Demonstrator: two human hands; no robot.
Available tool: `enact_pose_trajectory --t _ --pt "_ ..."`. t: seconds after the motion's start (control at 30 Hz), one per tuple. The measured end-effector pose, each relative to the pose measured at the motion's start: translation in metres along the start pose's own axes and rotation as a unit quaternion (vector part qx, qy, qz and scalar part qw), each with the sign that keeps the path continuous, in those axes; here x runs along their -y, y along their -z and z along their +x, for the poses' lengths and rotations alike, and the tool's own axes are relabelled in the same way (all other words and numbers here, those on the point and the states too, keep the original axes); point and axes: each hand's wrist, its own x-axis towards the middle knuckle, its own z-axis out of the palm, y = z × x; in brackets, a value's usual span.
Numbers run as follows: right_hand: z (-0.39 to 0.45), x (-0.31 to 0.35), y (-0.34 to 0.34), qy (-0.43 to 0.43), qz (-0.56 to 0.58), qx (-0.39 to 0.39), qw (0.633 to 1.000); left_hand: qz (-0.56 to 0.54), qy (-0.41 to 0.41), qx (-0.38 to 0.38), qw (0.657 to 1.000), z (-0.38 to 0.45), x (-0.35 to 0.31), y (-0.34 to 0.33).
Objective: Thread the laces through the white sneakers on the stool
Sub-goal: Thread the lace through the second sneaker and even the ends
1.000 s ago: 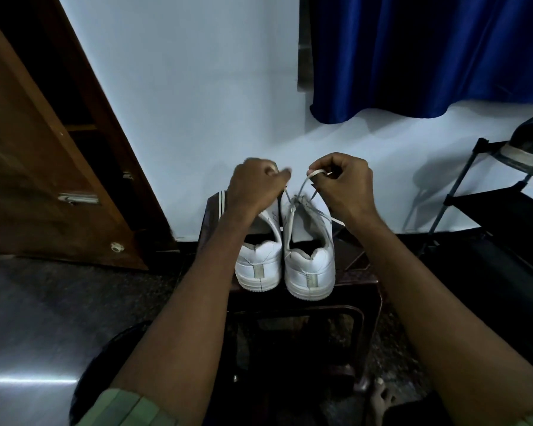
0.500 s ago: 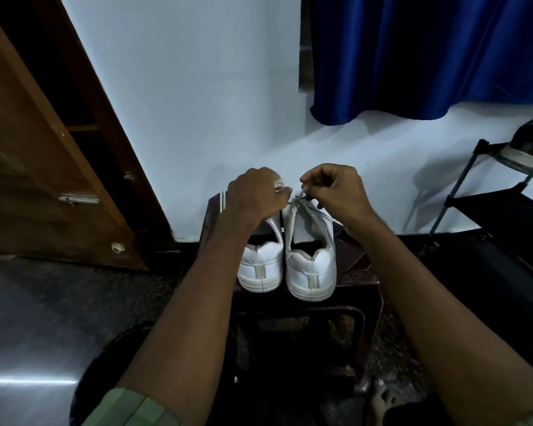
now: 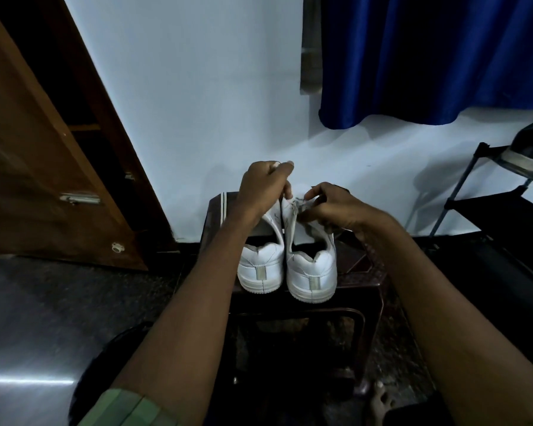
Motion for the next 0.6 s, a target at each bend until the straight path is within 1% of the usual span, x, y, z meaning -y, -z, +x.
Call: enact_pose_trajectory --t 0.07,0.2,0.27,0.33,0.37,0.4,0.47,0.53,0.6 --pt "0.001 0.001 0.000 -0.001 0.012 0.002 1.000 0.045 -0.016 -0.015 0.999 0.000 0.002 -0.004" --pt "0.001 -0.001 0.001 -0.010 0.051 -0.008 0.999 0.014 -0.012 -0.021 1.000 0.003 0.003 -0.005" --pt "0.001 -0.002 0.002 -0.012 0.060 -0.013 0.998 0.016 -0.012 -0.019 1.000 0.004 0.003 -0.003" --pt "0.002 -0.004 0.002 -0.013 0.064 -0.017 0.998 0.069 -0.019 -0.022 0.997 0.005 0.004 0.001" --pt "0.003 -0.005 0.003 -0.014 0.060 -0.020 0.998 0.108 -0.030 -0.037 0.993 0.006 0.006 0.003" --pt "0.004 -0.006 0.004 -0.013 0.051 -0.023 0.998 0.154 -0.038 -0.060 0.985 0.008 0.008 0.005" --pt "0.007 -0.011 0.006 -0.003 0.021 -0.035 0.999 0.267 -0.028 -0.102 0.958 0.011 0.012 0.010" --pt "0.010 -0.017 0.009 0.012 -0.025 -0.054 0.998 0.352 -0.005 -0.118 0.929 0.013 0.017 0.014" --pt "0.012 -0.021 0.013 0.027 -0.106 -0.062 0.992 0.374 0.019 -0.123 0.919 0.014 0.022 0.019"
